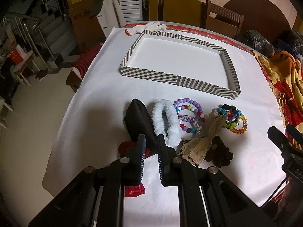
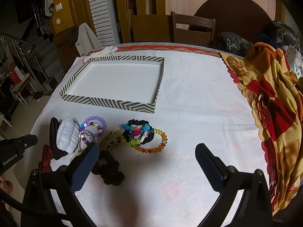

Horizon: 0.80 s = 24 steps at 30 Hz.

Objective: Organize jewelry

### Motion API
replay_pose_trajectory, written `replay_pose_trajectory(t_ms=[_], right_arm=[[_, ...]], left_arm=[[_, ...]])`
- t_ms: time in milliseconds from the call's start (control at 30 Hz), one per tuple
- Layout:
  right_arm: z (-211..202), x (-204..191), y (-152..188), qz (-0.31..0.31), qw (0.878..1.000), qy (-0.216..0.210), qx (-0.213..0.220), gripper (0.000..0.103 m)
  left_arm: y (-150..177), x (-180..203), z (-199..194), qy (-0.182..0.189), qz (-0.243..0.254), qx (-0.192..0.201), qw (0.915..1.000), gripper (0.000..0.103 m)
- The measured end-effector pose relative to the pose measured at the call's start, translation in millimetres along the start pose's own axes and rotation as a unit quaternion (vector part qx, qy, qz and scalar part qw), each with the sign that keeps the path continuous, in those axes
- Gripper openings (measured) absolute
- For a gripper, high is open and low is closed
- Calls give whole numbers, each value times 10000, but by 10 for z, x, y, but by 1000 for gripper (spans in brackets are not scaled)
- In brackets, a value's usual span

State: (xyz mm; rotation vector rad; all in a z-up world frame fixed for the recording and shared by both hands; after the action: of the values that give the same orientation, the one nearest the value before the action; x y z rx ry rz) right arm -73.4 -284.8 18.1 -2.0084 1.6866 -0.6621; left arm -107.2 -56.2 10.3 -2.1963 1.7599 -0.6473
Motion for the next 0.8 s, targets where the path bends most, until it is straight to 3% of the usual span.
replay_pose_trajectory(t_ms=[800], right_arm=[[18,-33,-72,141,9999,13,-69,103]], left_arm=[[-122,45,74,-51,104,-56,9999,4]])
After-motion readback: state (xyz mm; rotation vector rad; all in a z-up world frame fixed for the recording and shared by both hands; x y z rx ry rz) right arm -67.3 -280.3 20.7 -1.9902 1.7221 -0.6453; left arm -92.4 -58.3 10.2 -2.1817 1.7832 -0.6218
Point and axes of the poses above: each gripper's, at about its wrist camera, not at the fingertips, and z roughly the way its jaws point, x to its right, y to its underside, the point moved 4 cm from there along z, roughly the way its jaws point, and after that the axes turned 10 degrees about y, right-handed, at the moved point
